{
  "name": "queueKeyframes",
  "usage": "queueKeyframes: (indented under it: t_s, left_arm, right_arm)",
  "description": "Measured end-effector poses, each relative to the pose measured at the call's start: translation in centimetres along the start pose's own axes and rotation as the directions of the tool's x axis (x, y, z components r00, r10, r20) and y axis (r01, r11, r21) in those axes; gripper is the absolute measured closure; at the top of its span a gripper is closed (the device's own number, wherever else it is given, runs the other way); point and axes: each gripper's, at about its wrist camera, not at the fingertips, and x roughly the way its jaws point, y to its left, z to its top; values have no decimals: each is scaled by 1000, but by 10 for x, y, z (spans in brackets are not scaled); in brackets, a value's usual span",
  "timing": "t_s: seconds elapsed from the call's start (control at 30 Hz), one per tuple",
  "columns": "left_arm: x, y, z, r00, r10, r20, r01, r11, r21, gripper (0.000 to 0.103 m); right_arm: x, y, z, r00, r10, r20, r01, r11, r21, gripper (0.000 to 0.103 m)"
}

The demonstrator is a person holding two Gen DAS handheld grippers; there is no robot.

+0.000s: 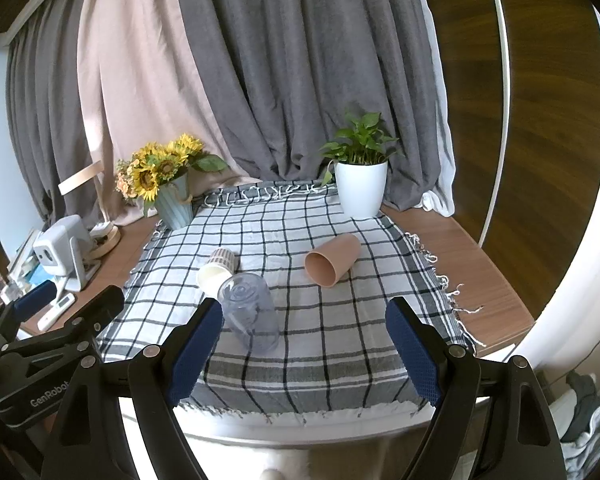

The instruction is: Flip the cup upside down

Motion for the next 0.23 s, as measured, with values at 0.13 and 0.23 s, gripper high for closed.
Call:
queueKeyframes:
  t_s: [0.13,0.23]
  left_arm:
    - [0,0,1,1000,-7,-2,7,1000,3,0]
    - [0,0,1,1000,-4,-2,4,1000,3,0]
  right_arm:
    - [0,1,-1,1000,-1,-2,1,1000,1,19]
    - [1,2,-1,1000,-2,-5,2,1000,1,19]
